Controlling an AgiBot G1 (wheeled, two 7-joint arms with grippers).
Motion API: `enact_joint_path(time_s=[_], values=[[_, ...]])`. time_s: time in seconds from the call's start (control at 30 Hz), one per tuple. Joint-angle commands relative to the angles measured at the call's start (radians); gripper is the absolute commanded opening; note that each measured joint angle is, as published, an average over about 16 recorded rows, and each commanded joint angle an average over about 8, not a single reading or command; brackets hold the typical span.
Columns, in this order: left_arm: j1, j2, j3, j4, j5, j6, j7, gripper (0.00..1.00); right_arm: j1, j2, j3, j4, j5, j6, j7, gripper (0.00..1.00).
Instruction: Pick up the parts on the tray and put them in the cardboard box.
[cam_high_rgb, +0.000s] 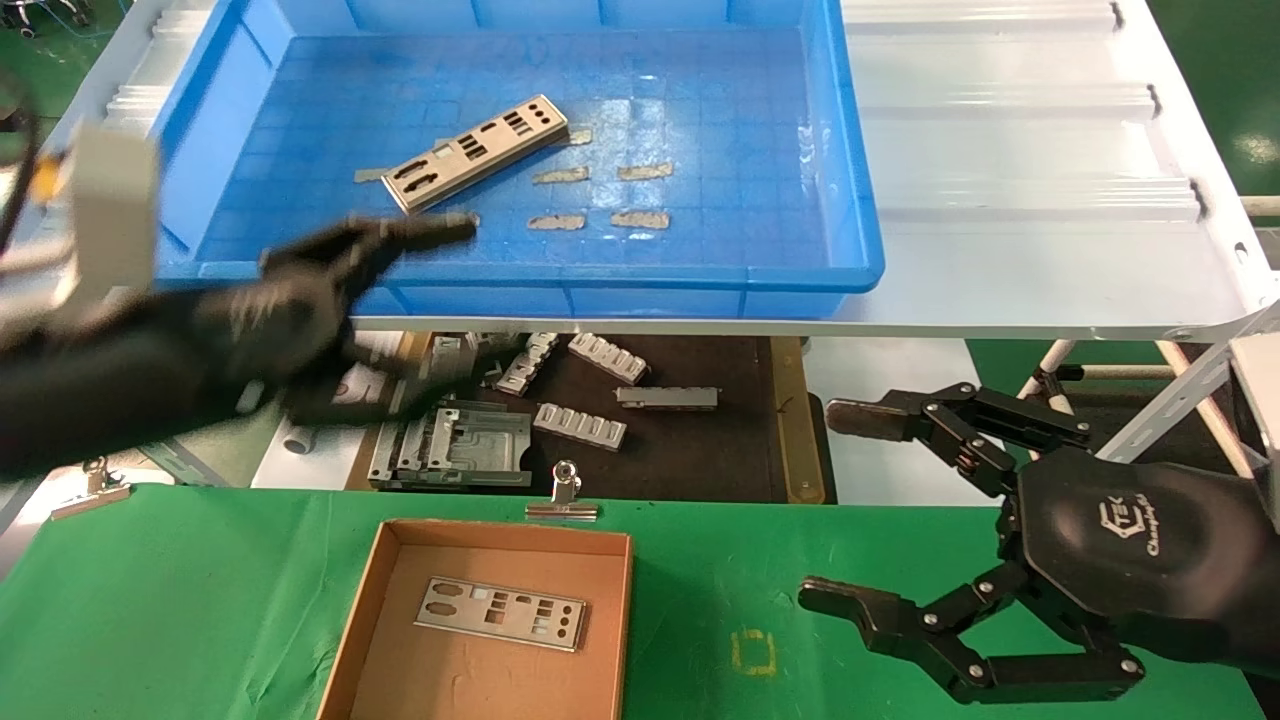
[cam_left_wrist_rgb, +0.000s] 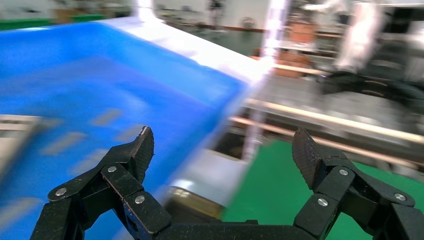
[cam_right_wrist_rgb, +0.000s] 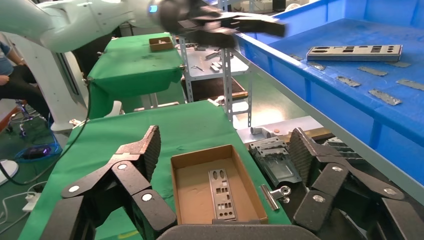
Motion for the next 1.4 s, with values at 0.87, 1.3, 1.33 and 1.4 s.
enact_joint_path(time_s=[0.87,1.3,1.33,1.4], values=[[-0.584,0.284,0.206,0.723,0.403,-0.033,0.203,1.00,0.000,0.000,0.000,0.000,0.000,0.000,0.000,0.00],[-0.661,0.327,0.215,0.910,0.418,0.006,0.318,0.00,0.000,0.000,0.000,0.000,0.000,0.000,0.000,0.00],[-0.665,0.329,0.216,0.919,0.419,0.007,0.324,0.00,0.000,0.000,0.000,0.000,0.000,0.000,0.000,0.00],[-0.672,0.333,0.218,0.937,0.422,0.010,0.336,0.00,0.000,0.000,0.000,0.000,0.000,0.000,0.000,0.00]])
